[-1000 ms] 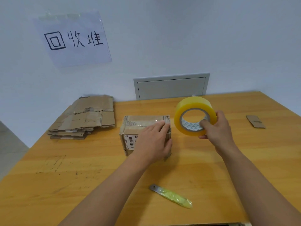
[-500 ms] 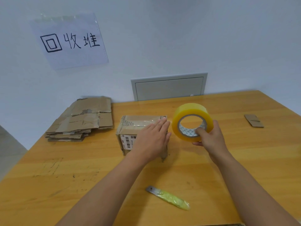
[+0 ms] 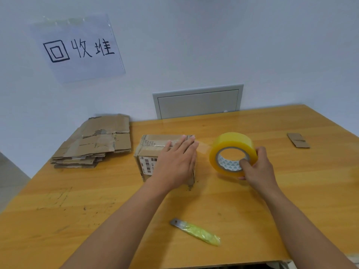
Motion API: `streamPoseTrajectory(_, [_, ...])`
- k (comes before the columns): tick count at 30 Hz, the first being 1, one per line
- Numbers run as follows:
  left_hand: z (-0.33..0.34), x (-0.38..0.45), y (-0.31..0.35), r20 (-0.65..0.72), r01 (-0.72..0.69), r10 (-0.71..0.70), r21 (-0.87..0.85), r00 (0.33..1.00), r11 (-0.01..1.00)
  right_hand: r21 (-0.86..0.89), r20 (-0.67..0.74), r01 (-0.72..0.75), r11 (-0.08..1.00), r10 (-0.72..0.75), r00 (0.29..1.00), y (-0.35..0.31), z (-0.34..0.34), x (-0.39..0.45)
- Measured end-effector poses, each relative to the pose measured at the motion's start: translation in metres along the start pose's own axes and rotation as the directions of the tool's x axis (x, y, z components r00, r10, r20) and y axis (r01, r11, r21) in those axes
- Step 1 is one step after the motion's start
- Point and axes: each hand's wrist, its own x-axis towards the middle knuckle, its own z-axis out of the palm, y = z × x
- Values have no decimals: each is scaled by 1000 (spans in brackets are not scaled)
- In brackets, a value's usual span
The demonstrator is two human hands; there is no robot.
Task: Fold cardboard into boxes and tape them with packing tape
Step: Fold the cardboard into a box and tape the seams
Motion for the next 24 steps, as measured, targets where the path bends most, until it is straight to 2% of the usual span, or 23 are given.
streamPoseTrajectory(9, [-4, 0, -8, -19, -58, 57, -26, 998, 998, -360, 48, 143, 922, -135, 990, -6, -1, -2])
streamPoseTrajectory(14, [5, 2, -17, -122, -102, 99, -17, 988, 995, -505, 130, 191, 842, -145, 981, -17, 3, -2])
streamPoseTrajectory(18, [12, 3, -25, -176, -140, 125, -74, 976, 987, -582, 186, 236, 778, -155, 970, -32, 21, -5])
streamPoseTrajectory(21, [12, 5, -20, -179, -72, 33, -221, 983, 973, -604, 197, 241, 760, -151, 969, -35, 37, -9])
streamPoseTrajectory(24, [15, 9, -10, -248, 7, -81, -287, 965, 958, -607, 167, 205, 767, -129, 977, -34, 44, -12])
